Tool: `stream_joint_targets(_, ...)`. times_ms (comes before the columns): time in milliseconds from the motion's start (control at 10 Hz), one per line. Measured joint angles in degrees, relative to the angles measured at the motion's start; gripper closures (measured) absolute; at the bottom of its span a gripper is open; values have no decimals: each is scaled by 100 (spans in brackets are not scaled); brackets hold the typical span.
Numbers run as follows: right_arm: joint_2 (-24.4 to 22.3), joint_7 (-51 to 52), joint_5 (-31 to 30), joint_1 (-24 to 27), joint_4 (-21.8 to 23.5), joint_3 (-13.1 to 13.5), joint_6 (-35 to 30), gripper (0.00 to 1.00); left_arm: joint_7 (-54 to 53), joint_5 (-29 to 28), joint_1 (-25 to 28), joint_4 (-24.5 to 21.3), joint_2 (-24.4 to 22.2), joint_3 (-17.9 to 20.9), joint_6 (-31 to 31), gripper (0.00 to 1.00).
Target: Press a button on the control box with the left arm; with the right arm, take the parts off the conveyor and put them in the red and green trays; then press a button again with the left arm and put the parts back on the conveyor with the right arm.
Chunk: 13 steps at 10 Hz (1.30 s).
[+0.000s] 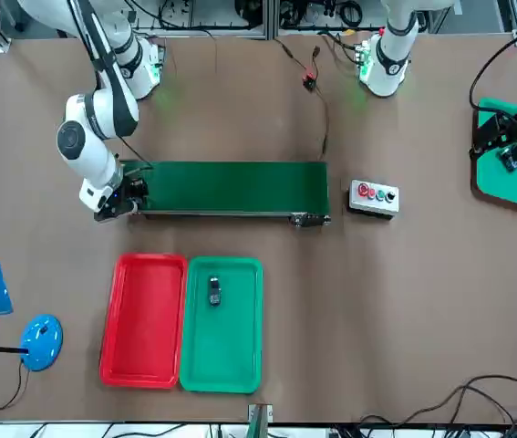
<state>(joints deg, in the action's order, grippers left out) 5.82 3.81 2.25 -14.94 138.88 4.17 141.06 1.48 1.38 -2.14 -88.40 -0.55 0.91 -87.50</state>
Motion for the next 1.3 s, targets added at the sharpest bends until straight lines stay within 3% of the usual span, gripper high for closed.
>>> stream_joint_targets(100, -9, -97, 0, -97, -165, -6, -215, 0, 0, 0, -1, -2, 0, 0, 15, 0)
stream_joint_targets(300, -55, -159, 5, -284, -1050, -17, -927, 0, 0, 0, 0, -3, 1, 3, 41, 0)
stream_joint_targets(500, 28, -242, 79, -649, -2049, -35, -1166, 0, 0, 0, 0, -5, 12, 5, 46, 0)
stream_joint_targets(700, 745, -572, 362, -995, -2981, -50, -1158, 0, 0, 0, -1, -5, 16, 4, 46, 0)
stream_joint_targets(900, 1858, -749, 553, -1243, -3844, -54, -579, 0, 0, 0, -1, -3, 19, 4, 46, 0)
stream_joint_targets(1100, 2744, -772, 650, -1325, -4149, -52, 373, 0, 0, 0, 0, -2, 20, 8, 46, 0)
stream_joint_targets(1300, 3220, -1024, 801, -1349, -4394, -52, 610, 0, 0, 0, 0, -1, 20, 11, 46, 0)
